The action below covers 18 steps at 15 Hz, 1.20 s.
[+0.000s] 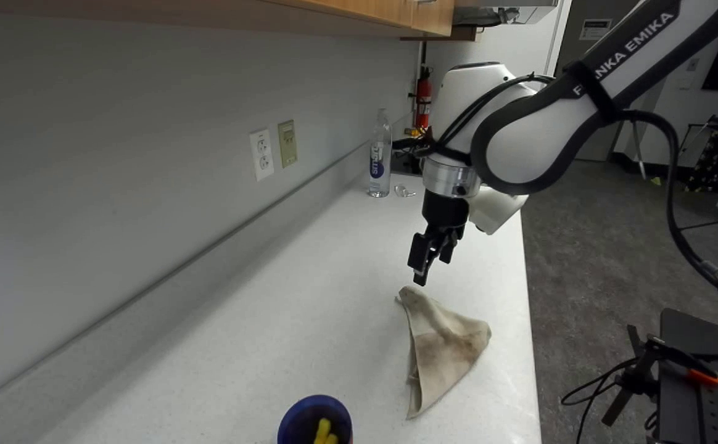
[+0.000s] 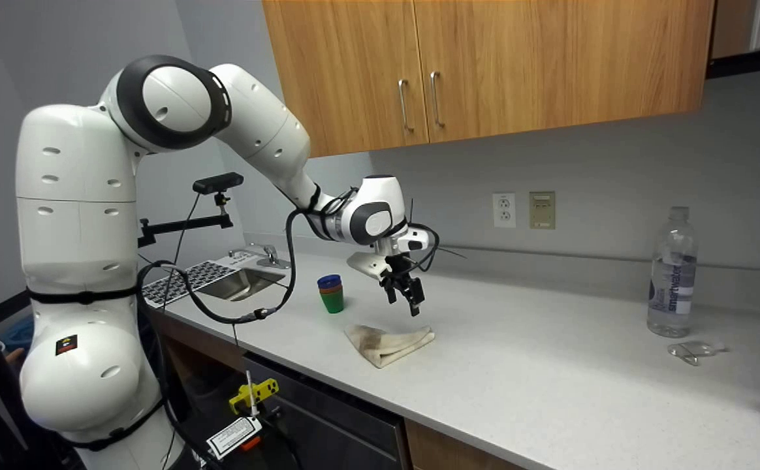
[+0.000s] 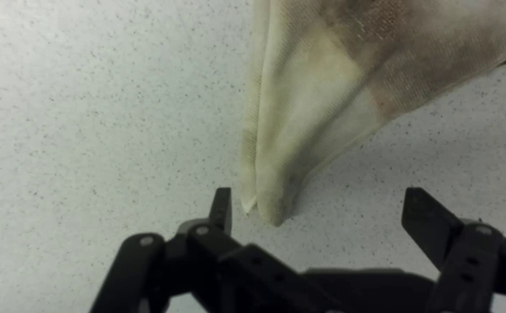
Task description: Unfold the towel
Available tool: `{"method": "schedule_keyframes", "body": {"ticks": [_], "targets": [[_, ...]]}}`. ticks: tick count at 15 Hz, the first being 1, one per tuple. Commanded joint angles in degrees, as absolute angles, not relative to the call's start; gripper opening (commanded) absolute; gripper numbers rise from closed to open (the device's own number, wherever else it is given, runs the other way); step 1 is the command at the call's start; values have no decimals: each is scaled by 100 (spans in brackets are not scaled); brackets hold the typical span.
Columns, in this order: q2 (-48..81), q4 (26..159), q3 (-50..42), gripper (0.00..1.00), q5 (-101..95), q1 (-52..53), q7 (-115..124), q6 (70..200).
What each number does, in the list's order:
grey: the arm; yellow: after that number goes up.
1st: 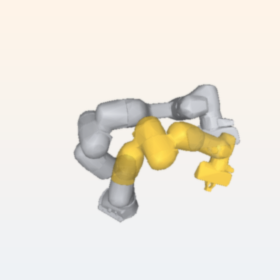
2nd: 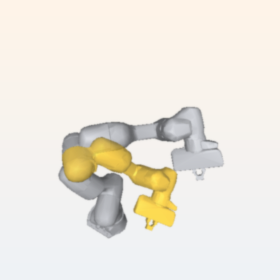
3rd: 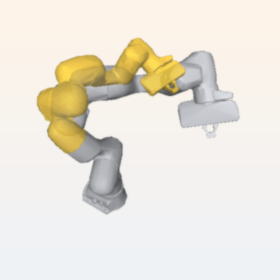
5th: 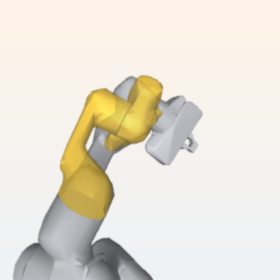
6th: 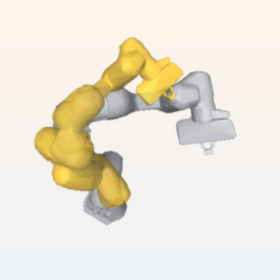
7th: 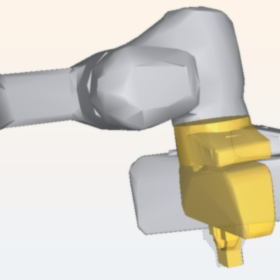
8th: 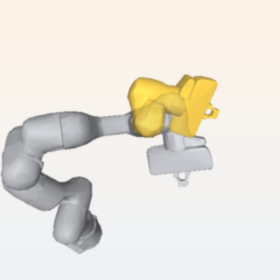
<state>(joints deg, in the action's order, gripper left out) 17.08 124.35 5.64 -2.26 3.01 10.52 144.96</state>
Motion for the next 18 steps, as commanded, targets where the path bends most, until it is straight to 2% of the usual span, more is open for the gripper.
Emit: {"method": "schedule_keyframes", "body": {"ticks": [1,7,18], "targets": [[2071,12074,527,100,-18,392,856,14434],[1983,12274,391,100,-150,449,1044,14566],[2874,11562,408,99,152,393,918,14908]]}}
